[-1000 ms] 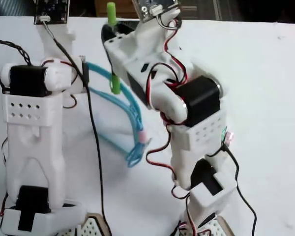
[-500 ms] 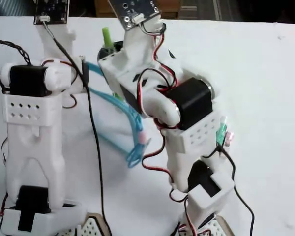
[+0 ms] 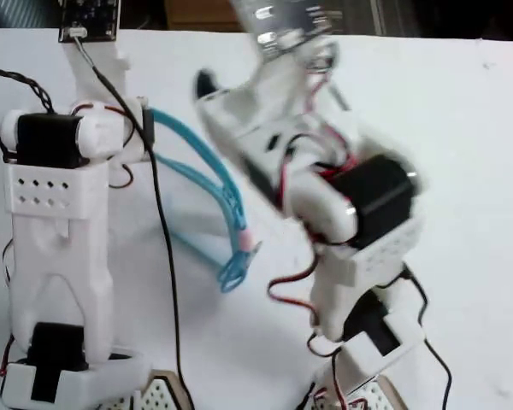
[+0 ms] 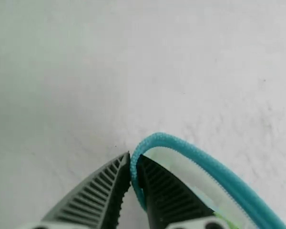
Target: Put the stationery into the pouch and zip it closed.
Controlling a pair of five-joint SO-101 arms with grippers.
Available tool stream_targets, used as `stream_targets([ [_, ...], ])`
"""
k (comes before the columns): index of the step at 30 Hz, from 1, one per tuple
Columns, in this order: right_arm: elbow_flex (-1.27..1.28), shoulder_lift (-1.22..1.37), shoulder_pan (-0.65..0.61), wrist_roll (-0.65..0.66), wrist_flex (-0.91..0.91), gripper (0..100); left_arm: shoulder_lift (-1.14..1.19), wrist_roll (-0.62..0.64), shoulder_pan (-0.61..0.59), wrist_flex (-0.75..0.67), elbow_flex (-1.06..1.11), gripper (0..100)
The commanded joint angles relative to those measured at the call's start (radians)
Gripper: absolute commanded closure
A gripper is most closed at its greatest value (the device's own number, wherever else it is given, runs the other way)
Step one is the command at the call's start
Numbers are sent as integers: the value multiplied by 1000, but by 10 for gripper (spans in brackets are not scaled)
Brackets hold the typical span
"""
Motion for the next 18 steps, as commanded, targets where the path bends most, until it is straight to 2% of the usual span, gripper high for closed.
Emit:
stream_targets([
  [1,51,-19,203,5,16,726,5,-8,-2,25,15,977],
  [5,261,33,458,8,16,748,5,-8,-2,25,15,977],
  [10,497,199,680,-5,-44,748,5,-6,-2,25,15,977],
  [14,537,358,786,-80,-97,748,5,-8,1,25,15,977],
  [18,537,510,792,-78,-96,748,5,-9,-1,25,15,977],
])
